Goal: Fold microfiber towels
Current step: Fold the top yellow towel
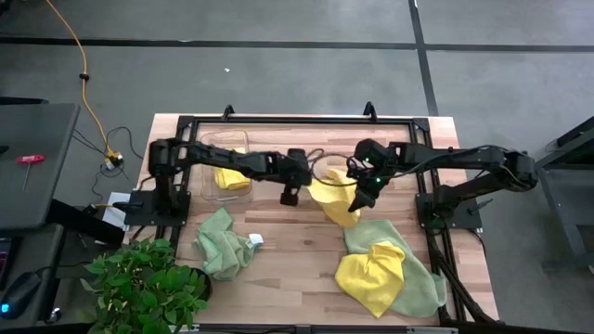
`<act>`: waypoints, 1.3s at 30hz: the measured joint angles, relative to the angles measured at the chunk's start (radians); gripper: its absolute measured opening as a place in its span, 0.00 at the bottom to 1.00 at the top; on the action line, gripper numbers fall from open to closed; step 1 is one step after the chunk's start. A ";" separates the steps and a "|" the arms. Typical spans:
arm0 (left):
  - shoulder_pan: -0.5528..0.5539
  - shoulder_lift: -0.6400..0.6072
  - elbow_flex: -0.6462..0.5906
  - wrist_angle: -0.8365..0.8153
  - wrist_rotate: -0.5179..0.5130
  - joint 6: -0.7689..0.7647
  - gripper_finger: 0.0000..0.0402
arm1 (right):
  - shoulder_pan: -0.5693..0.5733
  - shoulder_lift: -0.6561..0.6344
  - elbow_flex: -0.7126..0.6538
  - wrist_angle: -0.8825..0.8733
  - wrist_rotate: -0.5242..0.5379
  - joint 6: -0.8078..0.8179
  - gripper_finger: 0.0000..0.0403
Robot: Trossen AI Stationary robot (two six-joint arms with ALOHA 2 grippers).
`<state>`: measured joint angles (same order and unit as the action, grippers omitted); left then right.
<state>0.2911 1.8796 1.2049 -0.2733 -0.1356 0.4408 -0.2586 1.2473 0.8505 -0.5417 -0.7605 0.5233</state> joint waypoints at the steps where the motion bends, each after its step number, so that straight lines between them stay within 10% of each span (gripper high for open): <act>1: 0.007 -0.022 0.000 -0.017 0.000 -0.010 0.00 | -0.014 -0.001 0.004 -0.002 0.004 -0.008 0.00; 12: 0.065 -0.199 0.001 -0.221 0.045 -0.176 0.00 | -0.179 -0.004 0.072 -0.055 0.356 -0.030 0.00; 25: 0.060 -0.122 0.001 -0.178 0.042 -0.360 0.00 | -0.252 0.112 0.043 -0.030 0.761 0.019 0.00; 39: 0.117 -0.092 0.001 -0.157 0.023 -0.475 0.00 | -0.410 0.221 0.099 0.053 0.730 -0.098 0.41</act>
<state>0.4086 1.7878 1.2060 -0.4304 -0.1125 -0.0345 -0.6687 1.4683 0.9495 -0.4886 -0.0301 0.4252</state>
